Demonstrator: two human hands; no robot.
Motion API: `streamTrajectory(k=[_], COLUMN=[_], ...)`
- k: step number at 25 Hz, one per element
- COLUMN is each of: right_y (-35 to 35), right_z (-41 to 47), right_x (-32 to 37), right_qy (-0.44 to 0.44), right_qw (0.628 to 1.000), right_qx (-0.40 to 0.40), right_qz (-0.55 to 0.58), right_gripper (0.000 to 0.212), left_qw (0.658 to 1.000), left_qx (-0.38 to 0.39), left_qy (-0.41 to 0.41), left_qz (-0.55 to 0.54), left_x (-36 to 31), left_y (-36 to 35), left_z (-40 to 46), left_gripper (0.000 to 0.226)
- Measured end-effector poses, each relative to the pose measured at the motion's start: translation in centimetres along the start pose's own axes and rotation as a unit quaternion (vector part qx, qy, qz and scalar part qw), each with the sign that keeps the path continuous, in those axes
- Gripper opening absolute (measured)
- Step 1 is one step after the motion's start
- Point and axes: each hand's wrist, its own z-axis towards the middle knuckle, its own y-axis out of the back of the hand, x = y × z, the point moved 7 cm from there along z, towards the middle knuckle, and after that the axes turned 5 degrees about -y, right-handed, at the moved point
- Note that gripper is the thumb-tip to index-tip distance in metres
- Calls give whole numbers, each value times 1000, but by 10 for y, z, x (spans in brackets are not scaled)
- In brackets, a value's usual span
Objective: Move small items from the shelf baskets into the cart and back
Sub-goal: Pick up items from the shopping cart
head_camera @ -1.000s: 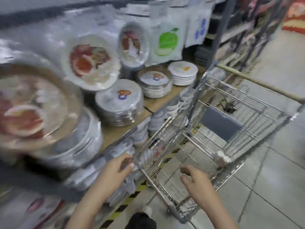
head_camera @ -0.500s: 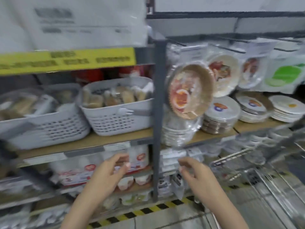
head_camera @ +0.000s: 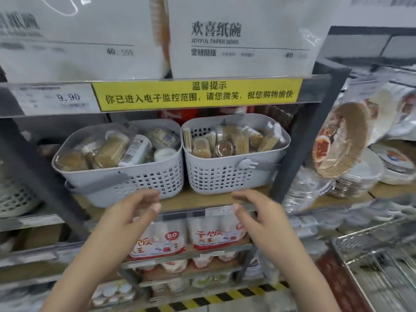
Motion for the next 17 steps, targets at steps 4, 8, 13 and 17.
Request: streamTrajectory(k=[4, 8, 13, 17], right_y=[31, 63, 72, 48], right_z=[25, 58, 108, 162], right_x=[0, 1, 16, 4], right_qy=[3, 19, 50, 0], right_qw=[999, 997, 996, 996], right_qx=[-30, -66, -68, -46], right_qz=[24, 30, 14, -72], right_gripper=[25, 24, 23, 35], left_qw=[998, 992, 983, 982], left_qx=[22, 31, 45, 56], left_qy=[-65, -120, -153, -120], left_qz=[7, 37, 85, 132], left_x=[-39, -80, -93, -71], left_y=[-15, -29, -42, -40], left_z=[40, 83, 136, 168], left_gripper=[23, 24, 32, 37])
